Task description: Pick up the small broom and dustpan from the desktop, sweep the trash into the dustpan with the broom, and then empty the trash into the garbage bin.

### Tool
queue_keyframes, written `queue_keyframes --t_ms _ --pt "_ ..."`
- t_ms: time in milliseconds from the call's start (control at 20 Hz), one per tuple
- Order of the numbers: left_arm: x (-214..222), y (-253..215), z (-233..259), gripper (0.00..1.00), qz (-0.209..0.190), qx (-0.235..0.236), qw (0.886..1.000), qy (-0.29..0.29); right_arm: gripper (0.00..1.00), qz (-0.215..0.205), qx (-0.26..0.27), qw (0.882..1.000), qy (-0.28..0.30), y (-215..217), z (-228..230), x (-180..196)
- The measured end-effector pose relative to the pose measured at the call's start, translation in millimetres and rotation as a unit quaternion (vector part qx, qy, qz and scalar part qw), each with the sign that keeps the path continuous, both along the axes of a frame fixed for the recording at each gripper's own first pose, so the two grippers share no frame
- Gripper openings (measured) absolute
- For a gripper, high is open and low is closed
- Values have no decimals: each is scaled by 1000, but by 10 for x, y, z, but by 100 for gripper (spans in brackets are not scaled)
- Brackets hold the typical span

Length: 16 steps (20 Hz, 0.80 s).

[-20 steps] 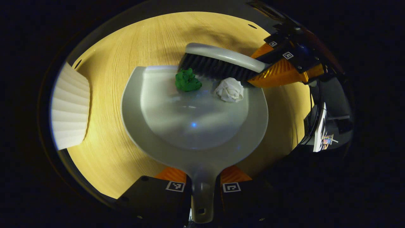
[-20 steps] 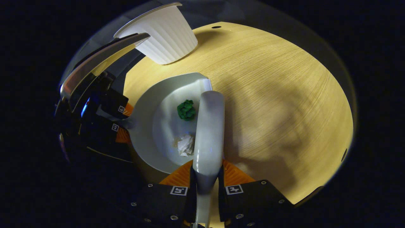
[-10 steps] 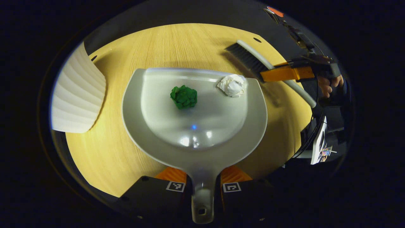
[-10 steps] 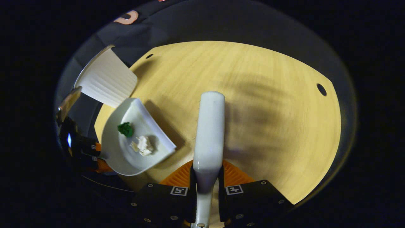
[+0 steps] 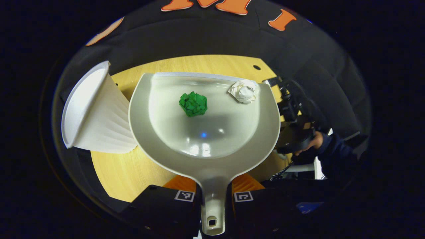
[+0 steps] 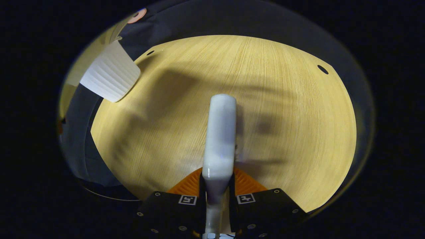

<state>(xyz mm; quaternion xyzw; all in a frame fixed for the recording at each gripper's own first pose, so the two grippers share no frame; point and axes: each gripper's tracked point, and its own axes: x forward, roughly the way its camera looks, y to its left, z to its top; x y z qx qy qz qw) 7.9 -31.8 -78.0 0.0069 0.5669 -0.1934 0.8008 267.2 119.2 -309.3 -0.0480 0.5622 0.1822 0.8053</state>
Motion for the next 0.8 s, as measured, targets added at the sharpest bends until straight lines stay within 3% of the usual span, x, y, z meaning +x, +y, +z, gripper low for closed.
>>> queue_keyframes --t_ms 50,200,300,550,600,650,700,750,800 --pt "-3 41 154 29 9 -11 1000 -11 29 -1 1 1000 -5 -69 -86 -267" --pt "165 324 595 28 58 -35 997 -33 29 -16 0 1000 -10 17 -3 -109" --pt "224 694 686 28 99 -10 993 -56 29 -26 -1 1000 -11 36 -10 -88" --pt "355 1729 487 28 167 115 978 -59 31 -33 -7 999 -14 39 5 -70" --pt "351 1948 422 29 164 153 973 -50 23 -33 -9 999 -14 45 -4 -64" --pt "361 2035 341 29 167 186 967 -42 24 -34 -10 999 -15 47 5 -44" --pt "393 2177 325 29 158 223 961 -39 45 -36 -11 999 -17 47 2 -35" --pt "311 2032 278 29 146 254 956 -36 37 -38 -14 999 -18 38 8 -23" --pt "324 2167 351 29 134 292 946 -32 39 -39 -15 999 -21 39 7 -24"
